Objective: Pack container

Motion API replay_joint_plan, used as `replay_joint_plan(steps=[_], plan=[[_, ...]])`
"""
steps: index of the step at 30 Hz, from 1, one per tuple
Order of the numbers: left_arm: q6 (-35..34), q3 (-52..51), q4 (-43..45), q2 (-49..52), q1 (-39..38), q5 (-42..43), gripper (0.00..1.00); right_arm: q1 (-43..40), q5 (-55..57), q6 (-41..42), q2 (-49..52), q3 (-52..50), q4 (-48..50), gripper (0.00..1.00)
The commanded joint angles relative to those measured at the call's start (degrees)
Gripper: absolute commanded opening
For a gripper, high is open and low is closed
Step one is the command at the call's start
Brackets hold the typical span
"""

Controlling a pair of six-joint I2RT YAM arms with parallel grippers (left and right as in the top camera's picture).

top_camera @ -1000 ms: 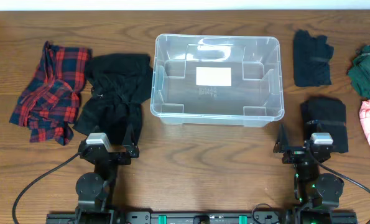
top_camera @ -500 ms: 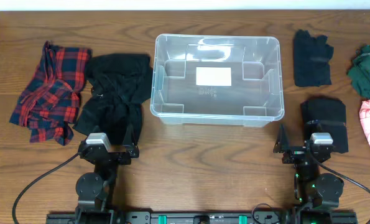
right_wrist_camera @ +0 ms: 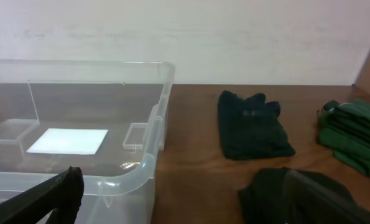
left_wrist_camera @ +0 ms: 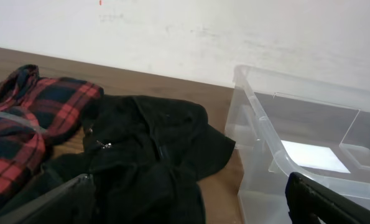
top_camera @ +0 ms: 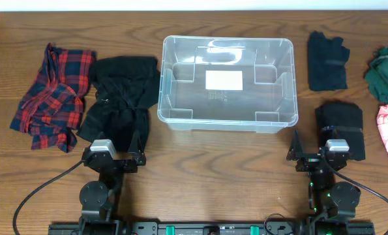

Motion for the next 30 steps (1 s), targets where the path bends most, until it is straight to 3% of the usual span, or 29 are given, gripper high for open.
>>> replay_joint_plan(steps=[1,11,17,22,26,30], plan=[[1.16,-1.01,-2.08,-0.28,0.26,-0.87,0.97,-0.48,-0.07,-1.03,-0.55,-0.11,-0.26,0.99],[1.16,-1.01,-2.08,-0.26,0.26,-0.87,0.98,-0.5,-4.11,4.55,0.42,0.68,3.89,0.99],[1.16,-1.01,-2.08,-0.26,0.26,-0.87,0.98,-0.5,-5.75,5.79,13.09,10.1,3.8,0.99],[1.16,-1.01,-2.08,-0.28,0.26,-0.87,0.98,-0.5,-9.11,5.31,34.4,30.97,-2.01,0.99],[1.16,-1.01,-2.08,-0.26,0.26,-0.87,0.98,-0.5,-10.38,3.91,52.28,53.7,-16.41,0.99],[1.16,-1.01,-2.08,-0.28,0.26,-0.87,0.98,-0.5,-13.46,-6.6,67.56,72.78,-26.27,0.99]])
